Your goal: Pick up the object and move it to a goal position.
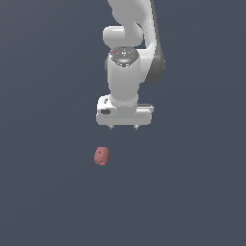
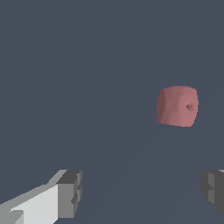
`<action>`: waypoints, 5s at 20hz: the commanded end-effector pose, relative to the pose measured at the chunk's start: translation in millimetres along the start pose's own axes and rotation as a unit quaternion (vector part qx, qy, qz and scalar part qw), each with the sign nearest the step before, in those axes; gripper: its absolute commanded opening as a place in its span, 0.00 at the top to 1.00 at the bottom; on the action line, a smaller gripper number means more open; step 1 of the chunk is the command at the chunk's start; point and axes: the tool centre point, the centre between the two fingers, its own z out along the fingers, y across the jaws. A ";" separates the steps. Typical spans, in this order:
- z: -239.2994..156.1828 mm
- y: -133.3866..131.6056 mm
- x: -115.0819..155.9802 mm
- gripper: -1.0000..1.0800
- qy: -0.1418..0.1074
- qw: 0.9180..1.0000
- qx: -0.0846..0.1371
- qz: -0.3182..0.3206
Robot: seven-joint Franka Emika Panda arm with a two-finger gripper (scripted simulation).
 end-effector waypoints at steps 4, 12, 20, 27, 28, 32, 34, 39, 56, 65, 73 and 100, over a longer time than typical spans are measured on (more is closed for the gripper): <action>-2.1 0.1 0.0 0.04 0.002 1.000 0.001 0.001; 8.8 12.6 9.7 0.04 0.002 1.000 0.001 0.008; 42.5 51.2 33.3 0.04 0.001 1.000 0.001 0.029; 77.3 89.4 50.1 0.04 0.001 0.999 -0.001 0.049; 80.8 93.3 51.4 0.04 0.001 0.999 -0.001 0.050; 90.9 104.1 54.9 0.04 0.001 0.998 -0.001 0.056; 93.5 106.7 55.7 0.04 0.001 0.998 -0.001 0.057; 95.2 107.0 55.1 0.04 0.000 0.998 -0.001 0.057; 144.5 107.9 56.0 1.00 0.001 0.998 -0.001 0.057; 144.5 107.9 56.0 1.00 0.001 0.998 -0.001 0.057; 128.6 108.1 55.7 1.00 0.001 0.998 -0.001 0.057; -150.0 112.7 54.7 1.00 0.001 0.998 -0.001 0.058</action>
